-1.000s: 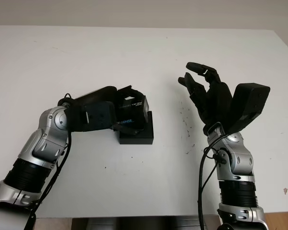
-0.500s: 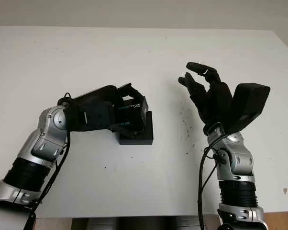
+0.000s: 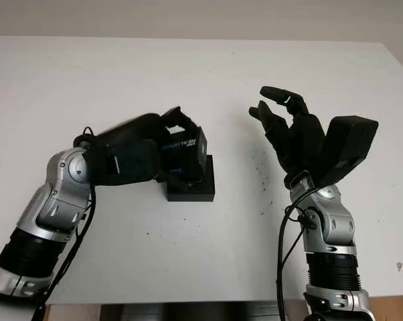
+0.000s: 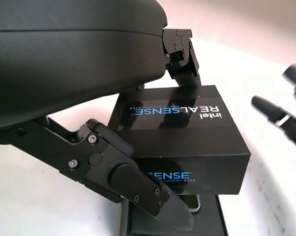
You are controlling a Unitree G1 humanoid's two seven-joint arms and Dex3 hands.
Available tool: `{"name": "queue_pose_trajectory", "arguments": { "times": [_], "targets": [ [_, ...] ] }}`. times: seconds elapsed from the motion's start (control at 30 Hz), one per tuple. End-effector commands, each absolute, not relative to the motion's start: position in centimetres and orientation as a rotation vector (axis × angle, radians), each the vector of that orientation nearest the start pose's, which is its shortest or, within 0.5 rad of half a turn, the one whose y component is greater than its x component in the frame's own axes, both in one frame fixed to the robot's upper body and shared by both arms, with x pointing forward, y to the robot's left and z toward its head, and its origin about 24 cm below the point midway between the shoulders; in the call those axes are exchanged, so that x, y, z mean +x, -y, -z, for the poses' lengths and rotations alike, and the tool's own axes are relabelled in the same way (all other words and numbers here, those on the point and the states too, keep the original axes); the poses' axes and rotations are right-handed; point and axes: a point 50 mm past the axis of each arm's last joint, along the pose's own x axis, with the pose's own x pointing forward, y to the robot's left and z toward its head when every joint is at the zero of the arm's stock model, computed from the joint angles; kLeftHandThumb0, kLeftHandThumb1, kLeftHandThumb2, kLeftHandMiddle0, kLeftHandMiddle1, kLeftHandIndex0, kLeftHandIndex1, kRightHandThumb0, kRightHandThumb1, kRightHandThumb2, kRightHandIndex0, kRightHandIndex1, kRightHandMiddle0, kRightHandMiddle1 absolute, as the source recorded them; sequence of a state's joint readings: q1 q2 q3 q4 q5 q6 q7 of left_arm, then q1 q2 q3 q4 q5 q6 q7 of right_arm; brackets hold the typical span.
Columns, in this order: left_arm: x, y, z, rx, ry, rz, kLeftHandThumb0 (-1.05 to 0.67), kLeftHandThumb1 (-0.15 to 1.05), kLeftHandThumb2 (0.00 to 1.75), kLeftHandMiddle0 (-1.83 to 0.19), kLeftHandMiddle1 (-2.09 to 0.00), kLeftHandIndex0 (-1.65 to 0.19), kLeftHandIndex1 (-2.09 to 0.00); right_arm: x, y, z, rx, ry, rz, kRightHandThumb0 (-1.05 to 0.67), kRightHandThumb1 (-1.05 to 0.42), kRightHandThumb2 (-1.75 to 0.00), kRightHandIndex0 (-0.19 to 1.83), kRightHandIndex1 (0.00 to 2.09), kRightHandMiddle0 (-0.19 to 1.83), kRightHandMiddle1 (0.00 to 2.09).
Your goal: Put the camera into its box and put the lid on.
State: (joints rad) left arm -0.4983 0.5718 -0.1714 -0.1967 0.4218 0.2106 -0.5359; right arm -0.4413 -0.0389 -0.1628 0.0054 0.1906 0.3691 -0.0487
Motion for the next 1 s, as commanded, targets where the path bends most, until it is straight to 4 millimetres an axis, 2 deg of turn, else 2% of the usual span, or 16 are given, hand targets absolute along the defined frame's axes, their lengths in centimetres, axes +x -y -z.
{"name": "queue_pose_trajectory", "arguments": {
  "times": [0.0, 0.07, 0.23, 0.4, 0.6, 0.7, 0.97],
  "targets": [
    [29.9, -15.7, -19.6, 1.119, 0.263, 0.421, -0.42, 1.05, 0.06, -0.03, -1.55, -0.05, -0.93, 32.6, 15.7, -13.1, 0.186, 0.070, 0.020, -0.24, -1.05, -0.29, 0.01, 1.20, -0.09, 1.46],
    [29.2, -15.6, -19.7, 1.136, 0.282, 0.394, -0.44, 1.05, 0.10, 0.06, -1.58, -0.02, -0.91, 32.6, 15.7, -13.0, 0.187, 0.071, 0.018, -0.24, -1.05, -0.29, 0.01, 1.21, -0.09, 1.46],
    [28.4, -15.6, -19.3, 1.143, 0.305, 0.347, -0.43, 1.05, 0.09, 0.11, -1.60, -0.01, -0.89, 32.6, 15.6, -12.9, 0.191, 0.072, 0.018, -0.24, -1.05, -0.28, 0.02, 1.22, -0.09, 1.47],
    [28.2, -15.5, -19.0, 1.158, 0.296, 0.341, -0.43, 1.05, 0.10, 0.14, -1.66, 0.01, -0.89, 32.6, 15.6, -12.9, 0.196, 0.074, 0.020, -0.23, -1.05, -0.28, 0.03, 1.22, -0.08, 1.47],
    [28.4, -15.5, -18.5, 1.203, 0.254, 0.352, -0.45, 1.05, 0.13, 0.11, -1.63, 0.02, -0.87, 32.7, 15.5, -12.9, 0.198, 0.070, 0.025, -0.23, -1.05, -0.28, 0.04, 1.21, -0.08, 1.45],
    [28.6, -15.3, -18.0, 1.164, 0.222, 0.359, -0.46, 1.05, 0.13, 0.13, -1.65, 0.02, -0.87, 32.7, 15.4, -12.9, 0.198, 0.071, 0.021, -0.24, -1.05, -0.28, 0.04, 1.20, -0.07, 1.45],
    [29.1, -14.5, -16.9, 1.033, 0.139, 0.391, -0.45, 1.05, 0.12, 0.12, -1.53, 0.07, -0.90, 32.7, 15.4, -13.0, 0.202, 0.069, 0.027, -0.23, -1.05, -0.28, 0.05, 1.19, -0.07, 1.45]
  ]
}}
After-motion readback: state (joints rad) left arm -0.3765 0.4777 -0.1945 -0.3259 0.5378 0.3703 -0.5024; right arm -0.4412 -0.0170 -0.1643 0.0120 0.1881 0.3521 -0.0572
